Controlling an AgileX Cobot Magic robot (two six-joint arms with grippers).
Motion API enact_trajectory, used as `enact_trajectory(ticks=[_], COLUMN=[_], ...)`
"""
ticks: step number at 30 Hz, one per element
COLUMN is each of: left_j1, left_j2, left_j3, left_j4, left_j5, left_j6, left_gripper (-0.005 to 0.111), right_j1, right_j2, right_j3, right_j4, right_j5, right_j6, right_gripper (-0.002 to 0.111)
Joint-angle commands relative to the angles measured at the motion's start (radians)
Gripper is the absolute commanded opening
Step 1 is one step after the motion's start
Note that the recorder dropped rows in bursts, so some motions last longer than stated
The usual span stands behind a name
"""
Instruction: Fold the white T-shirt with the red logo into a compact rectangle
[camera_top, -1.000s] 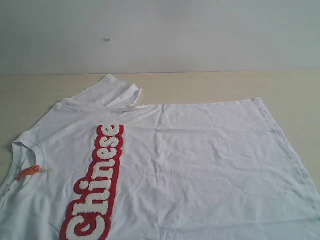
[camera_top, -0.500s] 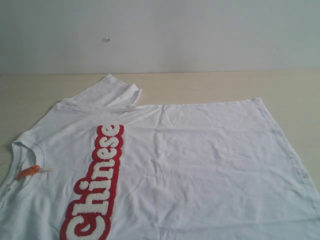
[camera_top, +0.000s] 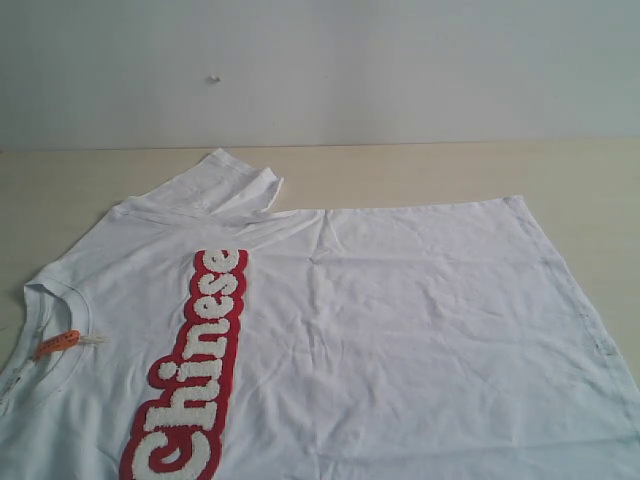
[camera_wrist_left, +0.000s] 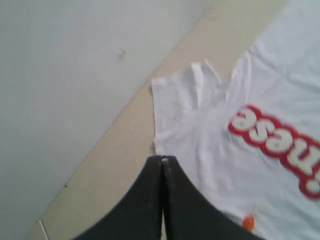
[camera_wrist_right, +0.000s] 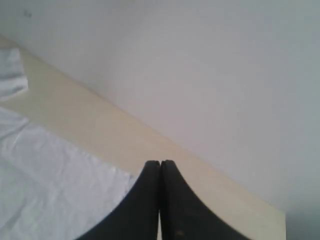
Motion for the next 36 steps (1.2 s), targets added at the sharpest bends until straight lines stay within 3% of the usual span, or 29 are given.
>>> enact_trajectory(ticks=[1,7,11,15,17,20,21,25,30,36], left_j1=[-0.005,-0.005,-0.005,-0.005,-0.005,-0.005,-0.005,-0.005,-0.005,-0.005], left_j2=[0.067,0.158,0.181,0.183,0.179,0.173,0.171,0.166,0.163,0.164], left_j3=[0.004,0.045,0.090,0.160,0.195,0.242,0.260,0.309,0.356,0.358], left_j4=[0.000,-0.095,-0.176,-0.200,-0.200,-0.200,-0.200,-0.221,-0.309,-0.320], left_j5=[0.149,0.258,0.283,0.296,0.299,0.287,0.278,0.262,0.251,0.186], left_j6=[0.166,0.346,0.443,0.447,0.449,0.490,0.505,0.515,0.512,0.519], left_gripper=[0.000,0.000,0.000,0.008,0.019,0.048,0.063,0.105,0.105,0.105], right_j1=[0.002,0.002,0.016,0.108,0.150,0.193,0.206,0.234,0.234,0.234], right_j2=[0.093,0.198,0.254,0.266,0.266,0.266,0.266,0.266,0.266,0.278], right_j3=[-0.007,-0.005,0.001,0.083,0.135,0.196,0.214,0.242,0.244,0.244], right_j4=[0.073,0.286,0.306,0.152,0.072,0.039,0.039,0.041,0.033,0.054], right_j5=[0.120,0.393,0.460,0.460,0.460,0.460,0.460,0.460,0.460,0.443], right_j6=[-0.292,-0.801,-0.849,-0.819,-0.811,-0.809,-0.809,-0.783,-0.739,-0.739], right_gripper=[0.000,0.000,0.000,0.004,0.011,0.026,0.035,0.066,0.105,0.105])
